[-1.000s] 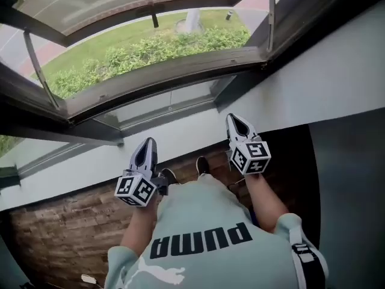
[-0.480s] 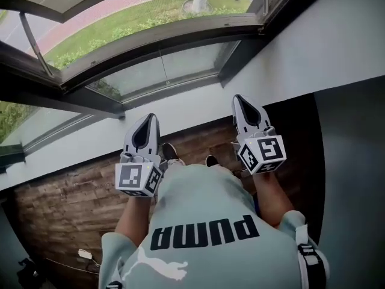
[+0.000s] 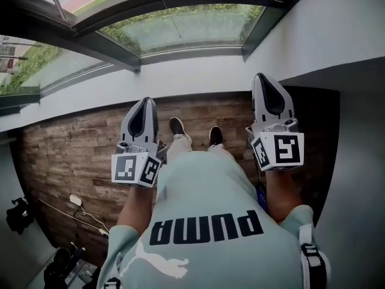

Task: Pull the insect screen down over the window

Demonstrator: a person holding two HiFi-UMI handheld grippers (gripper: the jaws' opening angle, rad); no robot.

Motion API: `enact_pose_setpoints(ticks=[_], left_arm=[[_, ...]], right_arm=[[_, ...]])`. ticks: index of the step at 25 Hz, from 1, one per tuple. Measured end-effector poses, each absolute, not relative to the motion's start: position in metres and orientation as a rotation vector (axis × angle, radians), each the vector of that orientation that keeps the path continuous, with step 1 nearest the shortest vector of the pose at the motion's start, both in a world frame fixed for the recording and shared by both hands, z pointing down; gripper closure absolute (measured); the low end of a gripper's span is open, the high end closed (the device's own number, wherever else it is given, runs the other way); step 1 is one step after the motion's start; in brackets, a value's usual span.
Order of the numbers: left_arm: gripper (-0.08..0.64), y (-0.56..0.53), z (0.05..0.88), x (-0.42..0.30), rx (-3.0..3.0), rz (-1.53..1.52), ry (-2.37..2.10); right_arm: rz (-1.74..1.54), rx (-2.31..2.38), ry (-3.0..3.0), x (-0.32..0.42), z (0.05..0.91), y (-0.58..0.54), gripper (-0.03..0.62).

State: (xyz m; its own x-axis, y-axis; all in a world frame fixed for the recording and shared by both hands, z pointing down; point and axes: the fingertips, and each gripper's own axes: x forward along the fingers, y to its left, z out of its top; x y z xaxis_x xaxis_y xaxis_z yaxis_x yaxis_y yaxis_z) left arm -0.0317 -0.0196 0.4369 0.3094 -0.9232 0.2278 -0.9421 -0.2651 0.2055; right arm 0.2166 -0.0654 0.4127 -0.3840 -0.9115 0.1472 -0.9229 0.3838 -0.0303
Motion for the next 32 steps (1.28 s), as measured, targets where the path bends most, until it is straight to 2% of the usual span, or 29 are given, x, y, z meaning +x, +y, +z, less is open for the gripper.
enact_pose_setpoints(ticks=[9, 25, 32], left_arm=[[0.548, 0.041, 0.423, -0.044, 2.324, 0.135, -1.777], [0.548, 0.272, 0.438, -0.165, 2.366, 0.103, -1.749], [0.548, 0.315, 0.44, -0.154, 2.403, 0.105, -1.69]], right_arm=[[0.203, 1.673, -2.596, 0.203, 0.41, -0.009, 0.584], [0.209, 1.689, -2.537, 0.058, 0.409, 0.225, 0.584], [0.191, 1.62, -2.536, 0.037, 0.415, 0.291, 0.584]])
